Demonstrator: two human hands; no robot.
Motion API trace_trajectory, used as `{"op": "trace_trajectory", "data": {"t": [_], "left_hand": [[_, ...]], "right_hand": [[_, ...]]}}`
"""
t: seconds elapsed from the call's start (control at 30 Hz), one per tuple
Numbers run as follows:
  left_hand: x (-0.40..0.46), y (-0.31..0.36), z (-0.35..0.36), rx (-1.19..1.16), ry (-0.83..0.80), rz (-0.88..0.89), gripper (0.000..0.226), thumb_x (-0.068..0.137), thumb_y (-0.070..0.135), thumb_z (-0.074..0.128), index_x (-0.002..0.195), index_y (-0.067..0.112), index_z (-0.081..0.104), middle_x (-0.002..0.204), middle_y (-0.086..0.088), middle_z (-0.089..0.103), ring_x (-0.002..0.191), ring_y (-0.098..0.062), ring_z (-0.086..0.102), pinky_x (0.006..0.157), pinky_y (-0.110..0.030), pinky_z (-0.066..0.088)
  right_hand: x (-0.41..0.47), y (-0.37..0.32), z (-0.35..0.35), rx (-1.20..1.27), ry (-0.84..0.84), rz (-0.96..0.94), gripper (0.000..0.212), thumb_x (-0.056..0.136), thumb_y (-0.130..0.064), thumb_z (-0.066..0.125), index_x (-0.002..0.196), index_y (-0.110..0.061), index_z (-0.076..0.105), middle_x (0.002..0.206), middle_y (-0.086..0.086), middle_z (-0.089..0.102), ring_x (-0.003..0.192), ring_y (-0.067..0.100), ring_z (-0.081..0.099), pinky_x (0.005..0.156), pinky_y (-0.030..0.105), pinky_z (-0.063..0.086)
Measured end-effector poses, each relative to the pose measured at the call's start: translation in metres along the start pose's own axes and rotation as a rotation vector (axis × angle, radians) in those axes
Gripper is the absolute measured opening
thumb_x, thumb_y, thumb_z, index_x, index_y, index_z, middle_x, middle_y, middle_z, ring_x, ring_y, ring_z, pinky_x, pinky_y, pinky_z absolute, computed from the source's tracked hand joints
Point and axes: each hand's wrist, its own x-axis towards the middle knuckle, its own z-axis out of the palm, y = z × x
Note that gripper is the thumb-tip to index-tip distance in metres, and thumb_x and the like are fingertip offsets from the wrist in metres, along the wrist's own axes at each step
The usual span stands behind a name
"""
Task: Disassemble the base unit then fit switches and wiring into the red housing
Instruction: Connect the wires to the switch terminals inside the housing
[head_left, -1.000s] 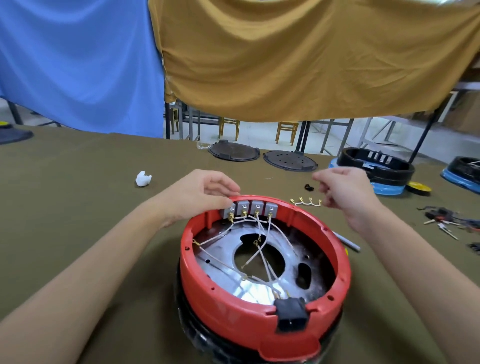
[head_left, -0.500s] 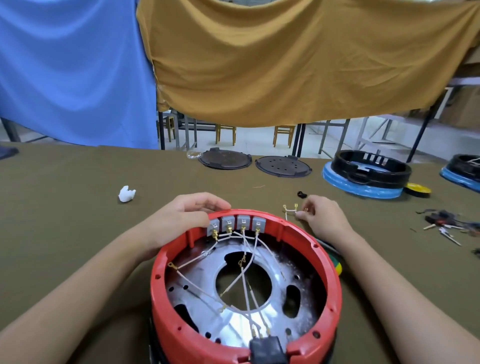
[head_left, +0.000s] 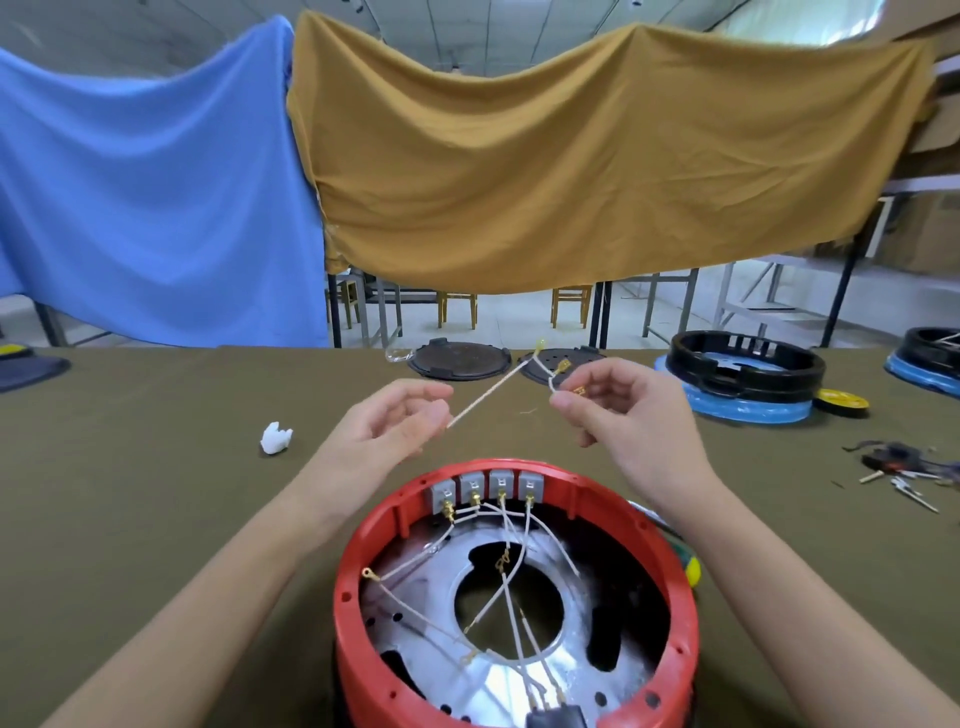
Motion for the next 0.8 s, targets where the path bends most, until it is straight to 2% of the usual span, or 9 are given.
{"op": "trace_trajectory", "data": {"t": [0.07, 0.13, 0.17, 0.23, 0.37, 0.47, 0.63, 0.7, 0.8], "left_hand": [[-0.001, 0.004, 0.001, -0.002, 0.001, 0.066, 0.035, 0.085, 0.05, 0.067, 0.113, 0.029, 0.07, 0.102, -0.003, 0.072, 0.095, -0.014, 0.066, 0.088, -0.026, 0.053], [-0.001, 0.007, 0.004, 0.045, -0.018, 0.124, 0.022, 0.088, 0.044, 0.072, 0.103, 0.029, 0.076, 0.093, -0.003, 0.073, 0.082, -0.01, 0.066, 0.076, -0.017, 0.052], [-0.001, 0.008, 0.005, 0.059, -0.018, 0.147, 0.017, 0.088, 0.039, 0.07, 0.098, 0.029, 0.077, 0.09, -0.001, 0.075, 0.079, -0.009, 0.067, 0.074, -0.016, 0.052], [-0.002, 0.01, 0.007, 0.067, -0.013, 0.172, 0.015, 0.086, 0.037, 0.069, 0.096, 0.031, 0.078, 0.088, 0.001, 0.076, 0.08, -0.01, 0.068, 0.075, -0.017, 0.052], [-0.004, 0.014, 0.01, 0.037, -0.055, 0.206, 0.018, 0.083, 0.036, 0.07, 0.1, 0.033, 0.076, 0.081, 0.002, 0.073, 0.079, -0.008, 0.069, 0.074, -0.018, 0.053], [-0.006, 0.016, 0.011, 0.052, -0.046, 0.244, 0.014, 0.086, 0.035, 0.067, 0.095, 0.033, 0.077, 0.078, 0.0, 0.074, 0.074, -0.007, 0.068, 0.071, -0.016, 0.052], [-0.006, 0.017, 0.009, 0.105, -0.03, 0.234, 0.016, 0.089, 0.028, 0.064, 0.086, 0.037, 0.077, 0.083, 0.0, 0.075, 0.075, -0.014, 0.069, 0.07, -0.018, 0.052], [-0.006, 0.018, 0.009, 0.015, -0.011, 0.174, 0.011, 0.089, 0.031, 0.067, 0.089, 0.032, 0.078, 0.08, 0.0, 0.075, 0.074, -0.01, 0.068, 0.07, -0.016, 0.052], [-0.004, 0.02, 0.005, -0.328, 0.061, -0.001, 0.017, 0.085, 0.028, 0.064, 0.091, 0.024, 0.08, 0.074, 0.003, 0.07, 0.065, -0.007, 0.062, 0.063, -0.017, 0.052]], "right_hand": [[-0.008, -0.006, 0.009, -0.11, -0.074, -0.059, 0.013, 0.077, -0.02, 0.082, 0.079, -0.028, 0.072, 0.072, -0.008, 0.069, 0.067, 0.01, 0.063, 0.058, 0.026, 0.055], [-0.012, -0.01, 0.014, -0.149, -0.124, -0.074, 0.014, 0.075, -0.021, 0.084, 0.079, -0.031, 0.073, 0.076, -0.009, 0.069, 0.072, 0.01, 0.064, 0.064, 0.032, 0.057], [-0.014, -0.012, 0.015, -0.129, -0.141, -0.073, 0.014, 0.075, -0.021, 0.084, 0.078, -0.031, 0.074, 0.076, -0.008, 0.07, 0.071, 0.009, 0.065, 0.062, 0.03, 0.056], [-0.015, -0.015, 0.015, -0.056, -0.178, -0.065, 0.014, 0.074, -0.018, 0.084, 0.078, -0.028, 0.076, 0.075, -0.006, 0.071, 0.065, 0.005, 0.064, 0.056, 0.021, 0.054], [-0.018, -0.019, 0.017, -0.003, -0.321, -0.061, 0.012, 0.075, -0.015, 0.083, 0.084, -0.02, 0.077, 0.077, -0.001, 0.073, 0.068, 0.011, 0.067, 0.063, 0.027, 0.058], [-0.017, -0.02, 0.014, 0.199, -0.399, 0.041, 0.011, 0.078, -0.011, 0.078, 0.088, -0.011, 0.075, 0.069, 0.002, 0.07, 0.059, 0.011, 0.063, 0.059, 0.022, 0.052], [-0.016, -0.016, 0.012, 0.349, -0.444, 0.157, 0.015, 0.079, -0.017, 0.075, 0.093, -0.015, 0.075, 0.067, 0.002, 0.066, 0.059, 0.011, 0.058, 0.059, 0.02, 0.05], [-0.016, -0.016, 0.013, 0.365, -0.442, 0.146, 0.025, 0.08, -0.018, 0.075, 0.104, -0.013, 0.072, 0.075, 0.005, 0.067, 0.065, 0.014, 0.06, 0.063, 0.023, 0.053], [-0.016, -0.018, 0.011, 0.435, -0.465, 0.116, 0.043, 0.078, -0.018, 0.078, 0.119, -0.018, 0.067, 0.099, 0.008, 0.067, 0.076, 0.023, 0.064, 0.075, 0.031, 0.055]]}}
